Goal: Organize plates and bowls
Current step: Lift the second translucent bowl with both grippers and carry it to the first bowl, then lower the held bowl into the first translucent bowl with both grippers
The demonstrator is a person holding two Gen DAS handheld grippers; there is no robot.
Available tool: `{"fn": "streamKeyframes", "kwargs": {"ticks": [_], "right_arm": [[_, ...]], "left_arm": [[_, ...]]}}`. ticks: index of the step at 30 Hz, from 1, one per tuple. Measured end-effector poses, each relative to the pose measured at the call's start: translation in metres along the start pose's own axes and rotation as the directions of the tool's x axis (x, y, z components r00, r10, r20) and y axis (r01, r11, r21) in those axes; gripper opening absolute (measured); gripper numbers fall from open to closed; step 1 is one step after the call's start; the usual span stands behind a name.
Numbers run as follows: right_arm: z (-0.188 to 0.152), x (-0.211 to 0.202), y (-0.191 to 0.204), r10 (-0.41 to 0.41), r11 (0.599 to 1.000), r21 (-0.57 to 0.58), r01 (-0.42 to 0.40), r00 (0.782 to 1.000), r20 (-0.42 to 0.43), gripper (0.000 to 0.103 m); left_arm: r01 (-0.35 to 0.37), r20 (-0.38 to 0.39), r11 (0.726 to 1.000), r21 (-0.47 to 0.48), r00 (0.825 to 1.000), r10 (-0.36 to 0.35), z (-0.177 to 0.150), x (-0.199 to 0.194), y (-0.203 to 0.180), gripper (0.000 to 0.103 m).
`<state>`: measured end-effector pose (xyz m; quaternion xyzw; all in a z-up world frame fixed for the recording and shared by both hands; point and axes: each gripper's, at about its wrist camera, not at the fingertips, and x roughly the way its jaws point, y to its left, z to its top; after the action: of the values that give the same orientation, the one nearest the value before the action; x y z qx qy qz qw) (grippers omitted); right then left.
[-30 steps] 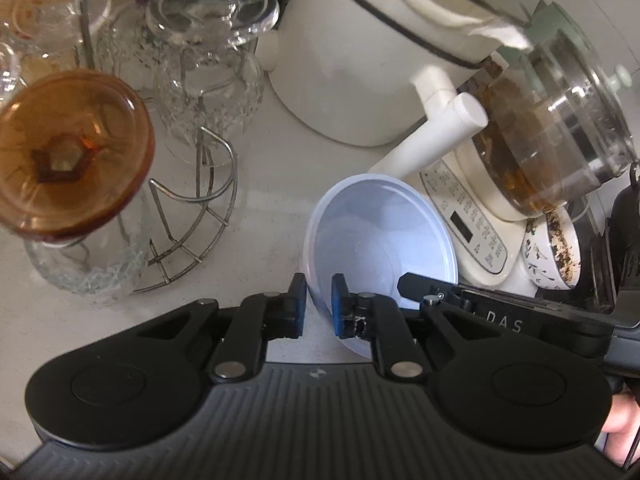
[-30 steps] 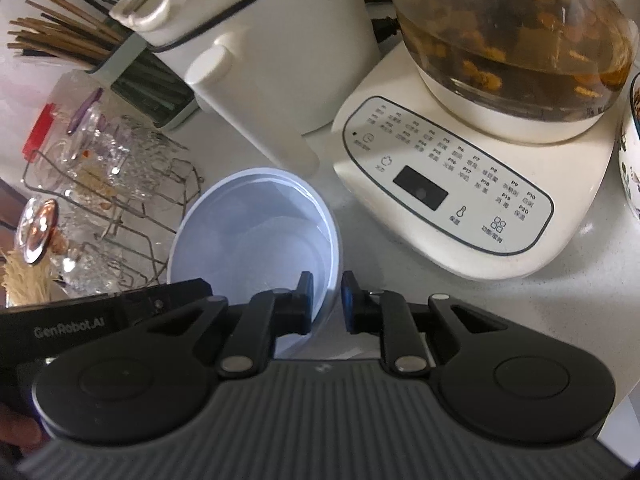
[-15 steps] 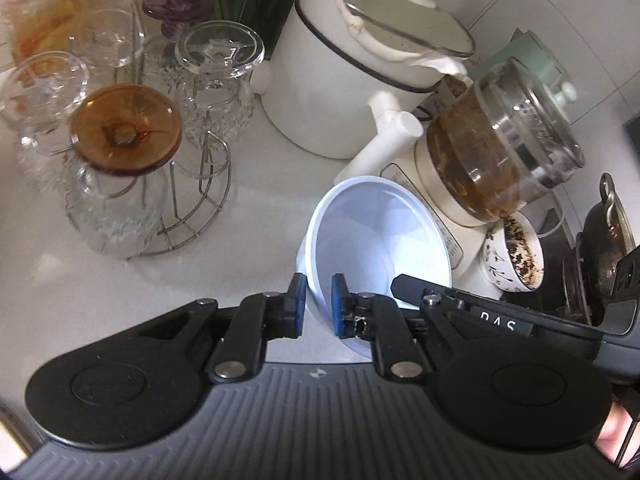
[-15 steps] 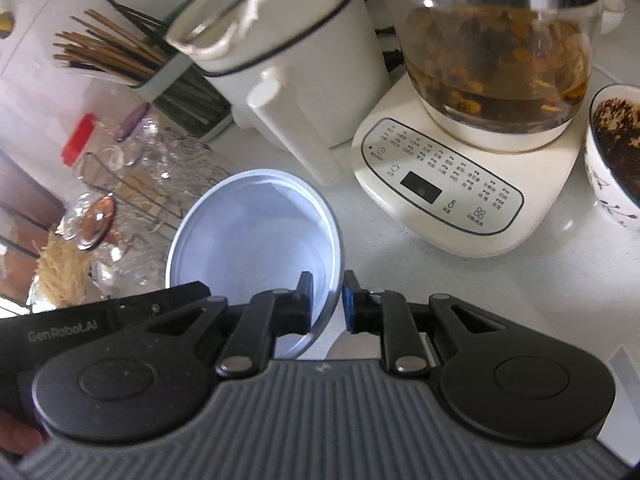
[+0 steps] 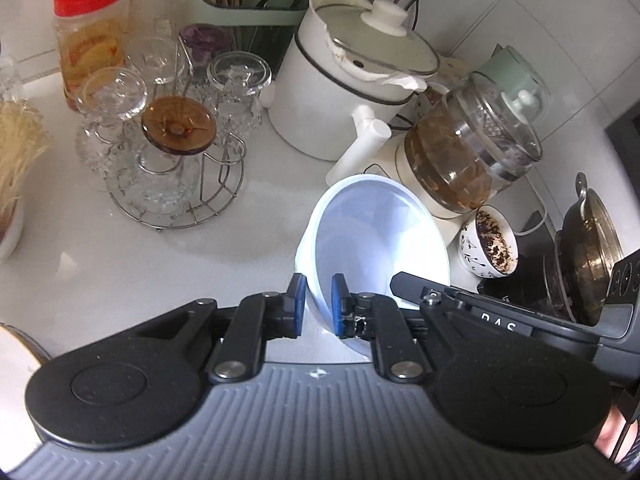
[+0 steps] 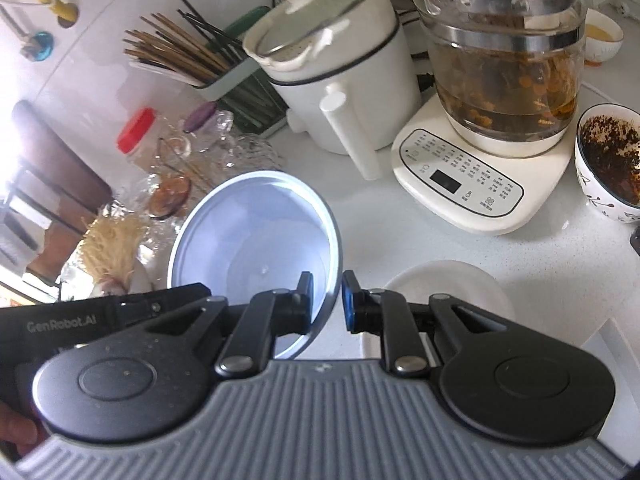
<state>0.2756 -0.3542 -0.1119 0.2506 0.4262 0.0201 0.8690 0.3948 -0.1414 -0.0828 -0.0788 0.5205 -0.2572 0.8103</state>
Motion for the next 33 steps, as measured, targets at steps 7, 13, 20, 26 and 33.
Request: {"fn": "streamKeyframes", "kwargs": {"ticks": [7,13,20,26,33], "right_arm": [[-0.011,-0.01,0.018,0.017,0.999,-0.033,-0.017,1.0,0.002,0.018],[-0.018,-0.011,0.037,0.032,0.997,-0.068,-0.032,0.999,-0.006,0.018],[-0.026,-0.003,0.064,0.066,0.99,-0.118,-0.072,0.997,-0.049,0.018],[-0.036,0.01,0.082,0.087,0.981,-0.163,-0.104,0.99,-0.108,0.018],[-0.053,0.023,0.084,0.071,0.974,-0.199,-0.107,0.981,-0.181,0.018]], "left_arm": [[0.004,0.038,1.0,-0.02,0.999,-0.003,-0.013,-0.024,0.01,0.015],[0.011,0.066,0.999,-0.034,0.998,-0.009,-0.024,-0.043,0.026,0.015],[-0.018,0.097,0.997,-0.081,0.995,0.026,-0.041,-0.067,0.049,0.016],[-0.043,0.103,0.984,-0.172,0.993,0.062,-0.059,-0.078,0.072,0.016],[-0.055,0.104,0.965,-0.258,0.991,0.085,-0.085,-0.072,0.086,0.016]]}}
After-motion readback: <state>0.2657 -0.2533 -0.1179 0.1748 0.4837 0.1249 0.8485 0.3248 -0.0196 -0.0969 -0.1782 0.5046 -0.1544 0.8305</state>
